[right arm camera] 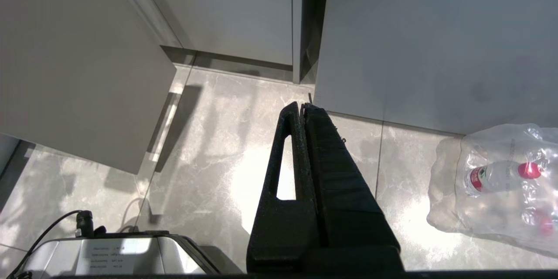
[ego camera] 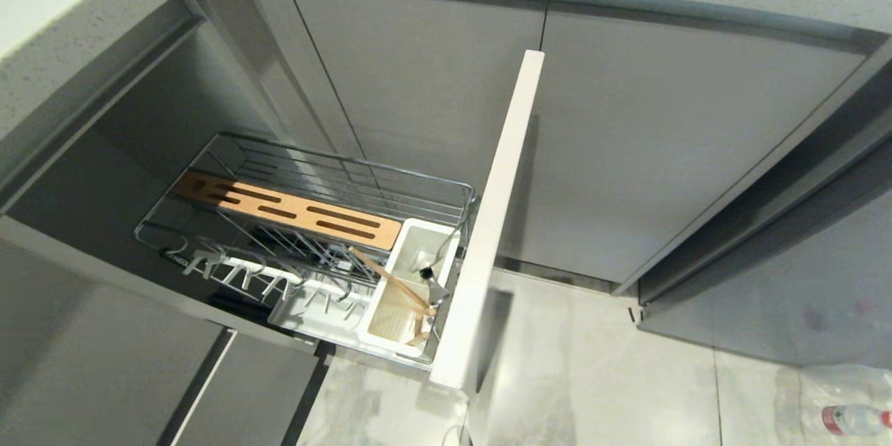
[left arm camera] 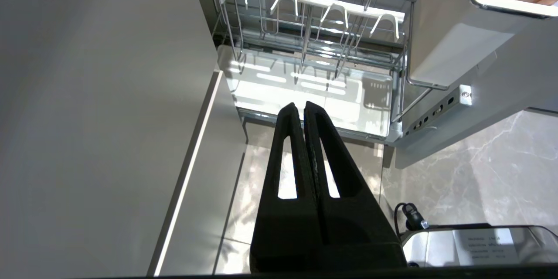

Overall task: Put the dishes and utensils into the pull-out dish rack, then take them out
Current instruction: Pick up the bowl and place it in the cupboard

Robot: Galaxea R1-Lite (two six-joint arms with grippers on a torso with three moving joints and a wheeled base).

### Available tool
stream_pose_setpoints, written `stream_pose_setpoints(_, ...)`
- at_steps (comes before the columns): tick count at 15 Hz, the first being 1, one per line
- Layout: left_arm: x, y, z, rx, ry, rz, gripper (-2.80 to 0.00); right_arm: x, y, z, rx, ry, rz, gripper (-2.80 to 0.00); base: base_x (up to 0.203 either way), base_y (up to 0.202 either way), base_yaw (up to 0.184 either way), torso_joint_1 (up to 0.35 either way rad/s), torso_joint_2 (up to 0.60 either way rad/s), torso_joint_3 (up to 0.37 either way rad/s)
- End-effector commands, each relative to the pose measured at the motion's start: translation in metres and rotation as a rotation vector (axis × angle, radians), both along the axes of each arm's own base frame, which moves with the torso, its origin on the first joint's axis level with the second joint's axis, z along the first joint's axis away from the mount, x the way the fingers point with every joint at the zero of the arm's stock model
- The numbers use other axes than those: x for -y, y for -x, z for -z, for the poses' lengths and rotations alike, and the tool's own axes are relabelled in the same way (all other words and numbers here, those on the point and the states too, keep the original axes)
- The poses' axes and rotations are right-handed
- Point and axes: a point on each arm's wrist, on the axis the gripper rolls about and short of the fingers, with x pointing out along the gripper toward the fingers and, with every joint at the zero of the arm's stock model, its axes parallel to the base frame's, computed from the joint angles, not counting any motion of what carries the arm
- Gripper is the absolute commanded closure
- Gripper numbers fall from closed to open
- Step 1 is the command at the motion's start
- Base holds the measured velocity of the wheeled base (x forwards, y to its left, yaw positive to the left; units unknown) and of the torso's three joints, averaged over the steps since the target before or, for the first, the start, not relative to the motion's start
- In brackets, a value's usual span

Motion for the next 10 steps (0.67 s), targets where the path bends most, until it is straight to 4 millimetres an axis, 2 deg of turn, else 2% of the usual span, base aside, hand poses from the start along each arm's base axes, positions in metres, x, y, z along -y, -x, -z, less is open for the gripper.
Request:
stream_pose_setpoints(1, 0.0, 0.0, 0.0, 0.001, 0.0, 0.0, 0.0, 0.0, 0.0, 0.0, -0.003, 0.0, 0.0, 0.0, 0.0, 0.0, 0.0, -0.007, 0.01, -0.038)
stream_pose_setpoints(3, 0.0, 0.0, -0.001, 0.009, -0.014, 0.002, 0.0, 0.0, 0.0, 0.0, -0.002, 0.0, 0.0, 0.0, 0.0, 0.0, 0.0, 0.0, 0.0, 0.0)
stream_pose_setpoints(4, 0.0, 0.002, -0.009, 0.053, -0.027, 0.002, 0.0, 0.0, 0.0, 0.0, -0.002, 0.0, 0.0, 0.0, 0.0, 0.0, 0.0, 0.0, 0.0, 0.0)
stream_pose_setpoints(7, 0.0, 0.023, -0.063, 0.291, -0.04, 0.0, 0.0, 0.0, 0.0, 0.0, -0.002, 0.0, 0.0, 0.0, 0.0, 0.0, 0.0, 0.0, 0.0, 0.0)
stream_pose_setpoints(10, 0.001, 0.062, -0.115, 0.438, -0.068, 0.004, 0.0, 0.0, 0.0, 0.0, -0.002, 0.0, 0.0, 0.0, 0.0, 0.0, 0.0, 0.0, 0.0, 0.0)
